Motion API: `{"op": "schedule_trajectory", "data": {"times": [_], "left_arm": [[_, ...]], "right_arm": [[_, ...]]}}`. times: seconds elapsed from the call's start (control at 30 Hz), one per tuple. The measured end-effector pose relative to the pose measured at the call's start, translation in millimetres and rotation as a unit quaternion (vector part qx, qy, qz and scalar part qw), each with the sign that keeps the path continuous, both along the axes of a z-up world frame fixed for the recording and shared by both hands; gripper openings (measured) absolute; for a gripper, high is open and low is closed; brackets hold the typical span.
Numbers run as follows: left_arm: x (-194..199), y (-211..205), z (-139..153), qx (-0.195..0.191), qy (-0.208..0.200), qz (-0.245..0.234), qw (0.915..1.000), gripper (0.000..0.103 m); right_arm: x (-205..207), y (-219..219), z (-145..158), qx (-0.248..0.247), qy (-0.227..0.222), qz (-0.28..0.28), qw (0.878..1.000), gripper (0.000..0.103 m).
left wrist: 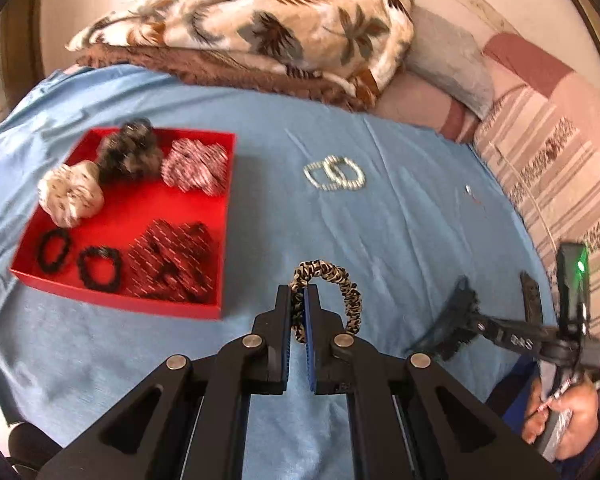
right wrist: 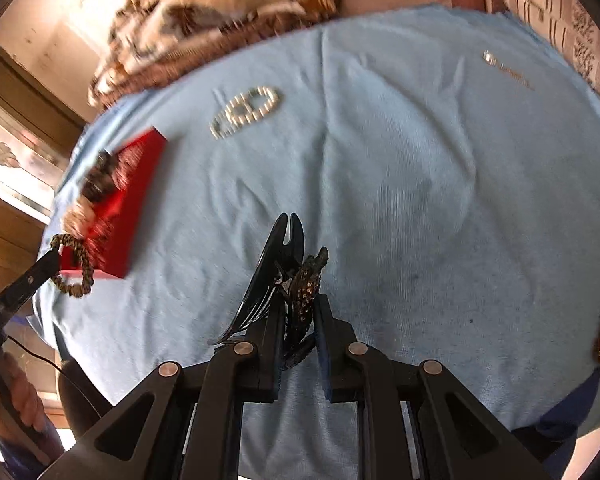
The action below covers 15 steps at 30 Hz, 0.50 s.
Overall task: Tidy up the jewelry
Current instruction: 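Lift the leopard-print tie with the left tool while the right tool lifts the claw clip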
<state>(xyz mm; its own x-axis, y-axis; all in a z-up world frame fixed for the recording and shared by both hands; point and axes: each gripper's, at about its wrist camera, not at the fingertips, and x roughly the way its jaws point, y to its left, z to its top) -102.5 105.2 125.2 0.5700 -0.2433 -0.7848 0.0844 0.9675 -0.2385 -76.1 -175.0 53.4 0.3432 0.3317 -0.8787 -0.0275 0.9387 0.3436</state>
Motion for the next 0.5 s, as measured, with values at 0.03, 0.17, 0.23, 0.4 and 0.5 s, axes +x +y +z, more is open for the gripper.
{"op": "schedule_trajectory", "data": {"times": [0.03,0.17,0.23,0.4,0.5], "left_arm": [[-1,-4,-3,0.004,0.003,-0.006,1.0000,0.006],[-3,-11,-6,0.012,0.003,-0.016,0.9998,0.006],[-3,-12,-8,0.011,0.004,-0.016,0.9998,0.006],[1,-11,-16,0.008,0.015,-0.016,0.9997,0.006],[2,-10,-19,0.006,0.019,-0.017,0.9997,0.006]], "right_arm": [[3,2,-3,-0.004,-0.002,0.001,1.000,0.018],[11,9,-7,-0.012,-0.016,-0.006,1.000,0.023],[10,10,-9,-0.006,-0.019,-0.010,1.000,0.032],[1,12,-12,0.003,-0.025,-0.021,0.999,0.043],[-6,11,-12,0.010,-0.027,-0.028,0.999,0.043]]}}
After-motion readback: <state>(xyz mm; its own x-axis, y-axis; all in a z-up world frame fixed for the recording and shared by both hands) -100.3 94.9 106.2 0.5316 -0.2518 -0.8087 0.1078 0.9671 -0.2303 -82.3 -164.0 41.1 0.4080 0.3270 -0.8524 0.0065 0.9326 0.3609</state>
